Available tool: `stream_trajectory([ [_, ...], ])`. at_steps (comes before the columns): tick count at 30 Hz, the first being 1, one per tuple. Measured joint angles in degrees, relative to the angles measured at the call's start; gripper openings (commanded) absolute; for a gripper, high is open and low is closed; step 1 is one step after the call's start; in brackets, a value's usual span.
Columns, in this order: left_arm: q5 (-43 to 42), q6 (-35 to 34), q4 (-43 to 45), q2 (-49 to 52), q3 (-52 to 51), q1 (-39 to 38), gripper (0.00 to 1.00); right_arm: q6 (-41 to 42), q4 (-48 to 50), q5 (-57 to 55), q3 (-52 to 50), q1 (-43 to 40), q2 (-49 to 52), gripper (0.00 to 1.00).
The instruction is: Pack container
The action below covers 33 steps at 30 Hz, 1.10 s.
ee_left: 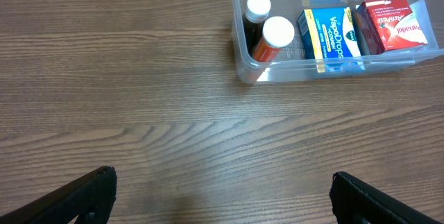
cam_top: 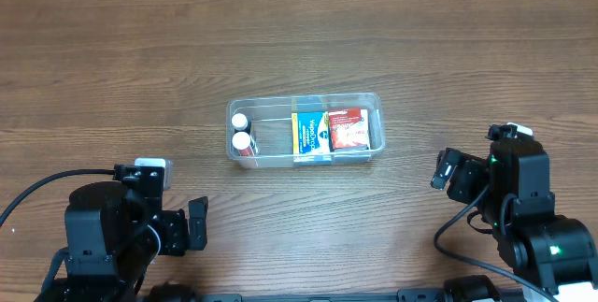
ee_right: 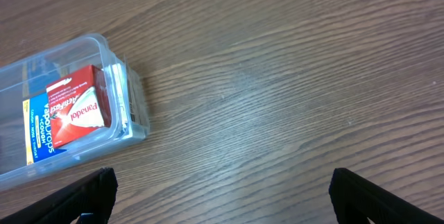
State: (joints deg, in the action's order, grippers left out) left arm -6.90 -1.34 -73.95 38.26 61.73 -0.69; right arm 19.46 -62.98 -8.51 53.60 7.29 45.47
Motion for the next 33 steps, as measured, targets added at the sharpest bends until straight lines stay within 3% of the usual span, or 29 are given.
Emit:
stream_trajectory([
  [5,0.0,0.0,0.0,0.0,0.0,0.0,1.0,-1.5,-2.1,0.2,-0.2,0.0,-3.3,1.0],
  [8,0.0,0.0,0.0,0.0,0.0,0.0,1.0,-6.2,4.2,1.8,-4.5,0.0,-9.0,1.0],
  [16,0.0,0.0,-0.2,0.0,-0.3,0.0,1.0,-19.0,32.9,10.0,-29.0,0.0,-29.5,1.0],
  [21,0.0,0.0,-0.1,0.0,-0.3,0.0,1.0,-25.6,47.7,14.4,-39.3,0.0,-39.1,1.0],
  [27,0.0,0.0,-0.2,0.0,-0.3,0.0,1.0,-34.9,56.1,20.2,-48.0,0.0,-44.7,1.0],
  [33,0.0,0.0,-0.1,0.0,-0.3,0.0,1.0,-37.7,58.5,19.6,-52.5,0.0,-44.7,1.0],
])
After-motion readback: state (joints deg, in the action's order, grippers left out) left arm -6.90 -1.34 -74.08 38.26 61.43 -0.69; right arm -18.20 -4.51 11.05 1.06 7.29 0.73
